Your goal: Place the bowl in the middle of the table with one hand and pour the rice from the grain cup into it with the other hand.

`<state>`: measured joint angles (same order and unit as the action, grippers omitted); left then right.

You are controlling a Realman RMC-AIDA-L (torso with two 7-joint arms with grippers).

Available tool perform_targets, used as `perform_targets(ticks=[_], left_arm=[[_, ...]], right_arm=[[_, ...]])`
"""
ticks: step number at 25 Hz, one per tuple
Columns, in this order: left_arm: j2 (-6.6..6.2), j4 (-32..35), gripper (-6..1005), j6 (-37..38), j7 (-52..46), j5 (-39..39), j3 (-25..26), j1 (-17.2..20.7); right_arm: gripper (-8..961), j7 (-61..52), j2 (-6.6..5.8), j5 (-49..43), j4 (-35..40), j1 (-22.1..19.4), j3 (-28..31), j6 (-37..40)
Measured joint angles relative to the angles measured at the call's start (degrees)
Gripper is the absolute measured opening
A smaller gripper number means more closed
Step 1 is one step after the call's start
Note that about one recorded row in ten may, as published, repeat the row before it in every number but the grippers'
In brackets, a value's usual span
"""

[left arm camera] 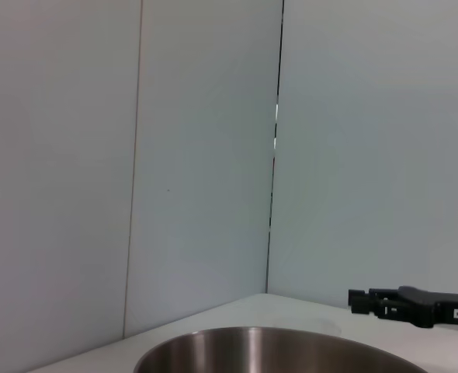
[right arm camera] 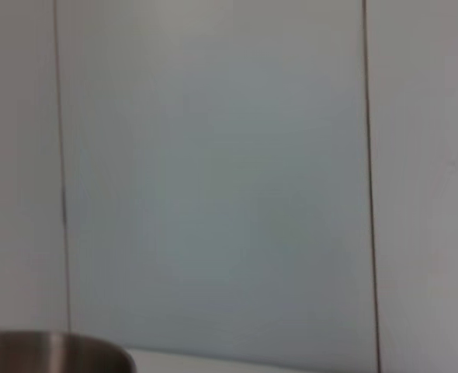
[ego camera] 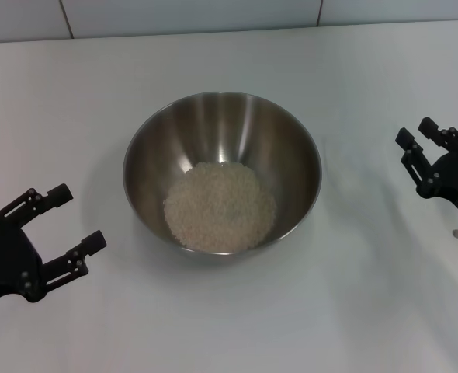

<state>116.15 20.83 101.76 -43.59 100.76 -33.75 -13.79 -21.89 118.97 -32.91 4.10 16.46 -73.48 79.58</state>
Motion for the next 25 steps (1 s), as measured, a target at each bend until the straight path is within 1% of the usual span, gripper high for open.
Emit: perform_targets(ticks=[4,5,7,8,9,12,13,14,19,21,22,23,25], left_arm=[[-0.15,0.0,810,0.01,0.0,0.23,-0.01,0.0],[-0.18,0.0,810,0.02,0.0,0.27,-0.05,0.0],[-0.23,0.0,810,0.27,0.0,0.32,-0.29,-0.03],[-0.27,0.0,810,0.62,0.0,0.36,-0.53,-0.11],[-0.27,0.0,810,0.62,0.0,0.36,-0.53,-0.11],[-0.31,0.0,810,1.05,0.0,0.38,-0.7,-0.2],[-0.35,0.0,810,1.29,0.0,0.46,-0.72,-0.19],[-0.35,0.0,810,1.29,0.0,0.46,-0.72,-0.19],[-0.4,0.0,810,1.48,0.0,1.24,-0.72,-0.19],[-0.4,0.0,810,1.54,0.0,1.71,-0.71,-0.29],[-0.4,0.0,810,1.56,0.0,1.97,-0.7,-0.42],[-0.4,0.0,810,1.57,0.0,2.14,-0.7,-0.51],[-0.4,0.0,810,1.57,0.0,2.31,-0.7,-0.58]], right_arm=[[404,-1.92,-0.41,-0.69,-0.04,-0.47,0.01,2.86],[407,-2.96,-0.71,-1.13,-0.04,-0.54,0.0,3.75],[414,-5.58,-1.54,-2.82,-0.01,-0.69,-0.04,6.02],[418,-7.18,-2.28,-5.27,0.14,-0.85,-0.06,8.19],[422,-7.18,-2.28,-5.27,0.14,-0.85,-0.06,8.19],[432,-9.46,-3.69,-10.32,0.83,-0.91,-0.03,11.32],[436,-10.74,-4.46,-13.0,1.39,-0.91,-0.02,12.84],[440,-10.74,-4.46,-13.0,1.39,-0.91,-0.02,12.84],[458,-13.78,-6.67,-18.26,2.8,-0.66,0.0,15.03],[465,-14.59,-7.16,-20.45,3.76,-0.59,0.12,15.42],[468,-15.11,-7.46,-21.91,4.48,-0.52,0.23,15.56],[472,-16.81,-8.03,-25.01,5.96,-0.24,0.33,15.63],[520,-19.01,-8.6,-27.55,7.39,0.23,0.41,15.64]])
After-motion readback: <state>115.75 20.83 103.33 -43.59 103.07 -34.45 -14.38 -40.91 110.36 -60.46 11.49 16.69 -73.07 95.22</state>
